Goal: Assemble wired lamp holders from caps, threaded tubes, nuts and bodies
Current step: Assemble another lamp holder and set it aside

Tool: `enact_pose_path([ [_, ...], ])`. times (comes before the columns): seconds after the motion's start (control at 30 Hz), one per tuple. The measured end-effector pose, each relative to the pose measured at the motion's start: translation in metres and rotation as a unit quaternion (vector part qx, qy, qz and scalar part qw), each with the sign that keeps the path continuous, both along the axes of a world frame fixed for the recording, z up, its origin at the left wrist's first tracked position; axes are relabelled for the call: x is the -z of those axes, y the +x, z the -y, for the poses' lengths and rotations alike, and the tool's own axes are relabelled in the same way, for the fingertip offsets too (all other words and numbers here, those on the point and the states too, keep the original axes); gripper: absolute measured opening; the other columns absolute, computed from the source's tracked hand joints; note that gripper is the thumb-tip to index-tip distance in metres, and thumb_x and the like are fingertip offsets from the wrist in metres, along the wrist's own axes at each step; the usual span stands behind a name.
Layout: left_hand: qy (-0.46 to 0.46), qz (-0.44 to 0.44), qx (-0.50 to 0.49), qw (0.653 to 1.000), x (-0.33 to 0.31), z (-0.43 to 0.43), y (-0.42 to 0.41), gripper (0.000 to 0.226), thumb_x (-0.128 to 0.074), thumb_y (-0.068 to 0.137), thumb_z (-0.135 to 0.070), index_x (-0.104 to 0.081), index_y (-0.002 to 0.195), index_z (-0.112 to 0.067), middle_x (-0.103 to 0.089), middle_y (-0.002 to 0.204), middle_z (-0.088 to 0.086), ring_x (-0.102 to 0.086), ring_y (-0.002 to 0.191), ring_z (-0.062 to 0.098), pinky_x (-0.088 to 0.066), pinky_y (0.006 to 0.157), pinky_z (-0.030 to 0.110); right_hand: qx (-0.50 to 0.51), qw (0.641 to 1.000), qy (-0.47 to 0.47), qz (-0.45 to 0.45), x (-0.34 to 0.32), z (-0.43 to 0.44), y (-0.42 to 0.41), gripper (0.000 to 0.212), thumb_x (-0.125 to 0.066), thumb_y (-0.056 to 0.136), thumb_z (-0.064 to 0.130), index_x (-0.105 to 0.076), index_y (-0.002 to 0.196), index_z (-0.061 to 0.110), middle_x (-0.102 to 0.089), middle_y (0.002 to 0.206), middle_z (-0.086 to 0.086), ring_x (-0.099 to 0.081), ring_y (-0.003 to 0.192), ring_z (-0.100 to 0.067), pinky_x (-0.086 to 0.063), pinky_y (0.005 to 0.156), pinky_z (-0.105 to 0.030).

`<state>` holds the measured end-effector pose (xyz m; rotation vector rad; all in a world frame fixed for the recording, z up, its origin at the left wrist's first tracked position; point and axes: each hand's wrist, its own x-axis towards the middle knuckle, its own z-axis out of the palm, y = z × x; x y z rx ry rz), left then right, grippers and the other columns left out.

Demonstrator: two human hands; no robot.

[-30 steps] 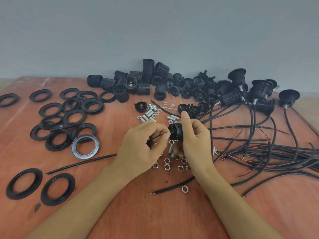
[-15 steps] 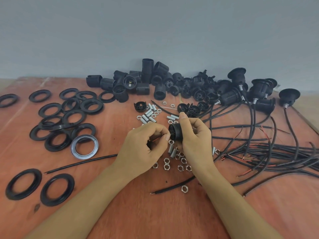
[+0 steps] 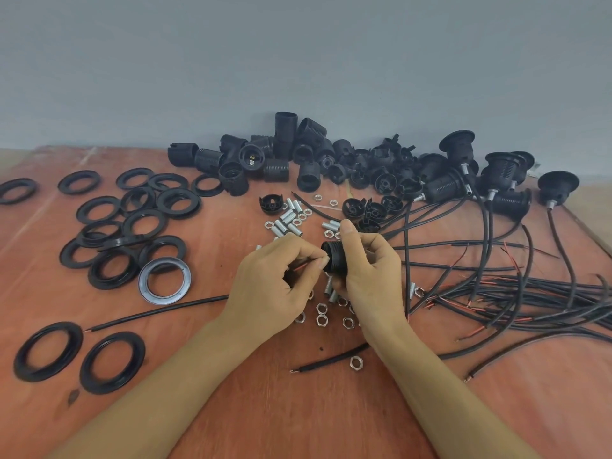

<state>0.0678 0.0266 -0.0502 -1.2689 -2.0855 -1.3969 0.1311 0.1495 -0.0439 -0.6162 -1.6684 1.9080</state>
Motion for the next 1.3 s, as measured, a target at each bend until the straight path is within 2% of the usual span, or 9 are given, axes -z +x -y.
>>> enact_pose_path([
  [0.1,0.006,0.006,0.003,1.0,-0.001,0.0,-0.002,0.012,-0.061,0.09,-0.018,-0.068,0.085,-0.009,-0.065,0.074,-0.007,-0.059,0.065,0.005,-0.048,0.06,0.022,0.004,0.999,-0.031,-0.01,-0.001,0.0,-0.001,0.035,-0.062,0.093,0.042,-0.054,0.084,0.01,-0.06,0.056,-0.003,-0.049,0.035,-0.014,-0.037,0.033,-0.022],
  [0.3,-0.003,0.031,0.005,1.0,0.002,-0.001,-0.003,0.013,-0.059,0.091,-0.02,-0.067,0.089,-0.011,-0.066,0.069,-0.004,-0.062,0.059,0.012,-0.049,0.057,0.036,-0.002,0.999,-0.053,-0.01,-0.001,0.0,0.0,0.036,-0.062,0.093,0.044,-0.054,0.084,0.01,-0.058,0.054,-0.001,-0.047,0.035,-0.012,-0.039,0.035,-0.024],
  [0.63,-0.006,0.015,-0.003,1.0,0.003,0.0,-0.001,0.005,-0.064,0.089,-0.011,-0.069,0.088,-0.01,-0.067,0.081,-0.011,-0.06,0.069,-0.001,-0.049,0.064,0.02,0.019,0.999,-0.034,-0.038,0.001,0.005,0.001,0.032,-0.064,0.092,0.041,-0.053,0.08,0.013,-0.058,0.056,-0.002,-0.049,0.035,-0.015,-0.037,0.034,-0.024],
  [0.77,-0.005,0.007,-0.004,1.0,0.004,0.001,-0.001,0.007,-0.065,0.089,-0.014,-0.07,0.09,-0.01,-0.07,0.083,-0.009,-0.065,0.072,0.002,-0.053,0.065,0.024,0.026,0.998,-0.013,-0.047,-0.001,0.003,0.002,0.029,-0.067,0.09,0.039,-0.056,0.082,0.013,-0.061,0.061,-0.007,-0.053,0.038,-0.018,-0.04,0.034,-0.024],
  [0.93,0.031,0.029,-0.005,0.999,-0.003,-0.005,-0.002,0.016,-0.072,0.083,-0.006,-0.069,0.096,-0.012,-0.068,0.081,-0.009,-0.063,0.068,0.007,-0.049,0.063,0.016,0.036,0.995,0.053,-0.072,-0.007,-0.001,0.0,0.016,-0.068,0.087,0.045,-0.064,0.077,0.032,-0.07,0.074,-0.004,-0.064,0.061,-0.017,-0.049,0.053,-0.026],
  [1.0,0.024,0.062,-0.001,0.998,-0.005,-0.003,-0.003,0.031,-0.076,0.079,-0.014,-0.063,0.105,-0.024,-0.066,0.087,-0.014,-0.063,0.072,0.006,-0.046,0.069,0.01,0.041,0.995,0.053,-0.071,-0.007,-0.002,0.0,0.018,-0.065,0.088,0.047,-0.064,0.078,0.032,-0.07,0.076,-0.003,-0.063,0.066,-0.018,-0.051,0.057,-0.03],
  [1.13,-0.016,0.157,0.041,0.987,-0.005,0.003,-0.007,0.055,-0.082,0.069,-0.034,-0.049,0.112,-0.04,-0.065,0.098,-0.013,-0.064,0.084,0.009,-0.047,0.078,0.013,0.063,0.994,0.061,-0.069,-0.006,-0.006,0.0,0.018,-0.062,0.093,0.04,-0.067,0.087,0.024,-0.07,0.084,-0.005,-0.062,0.077,-0.023,-0.054,0.075,-0.049],
  [1.2,-0.017,0.216,0.081,0.973,-0.006,0.005,-0.011,0.059,-0.082,0.065,-0.039,-0.05,0.114,-0.04,-0.067,0.105,-0.014,-0.066,0.094,0.01,-0.049,0.083,0.016,0.069,0.993,0.059,-0.076,-0.006,-0.008,-0.001,0.015,-0.062,0.095,0.035,-0.068,0.089,0.023,-0.068,0.081,0.004,-0.063,0.077,-0.016,-0.055,0.073,-0.045],
  [1.3,-0.02,0.262,0.13,0.956,-0.007,0.008,-0.019,0.059,-0.085,0.062,-0.035,-0.059,0.115,-0.034,-0.069,0.112,-0.011,-0.066,0.105,0.011,-0.051,0.089,0.02,0.086,0.989,0.073,-0.091,-0.007,-0.011,-0.001,0.01,-0.059,0.097,0.027,-0.067,0.093,0.022,-0.067,0.078,0.015,-0.062,0.075,0.001,-0.051,0.067,-0.018],
])
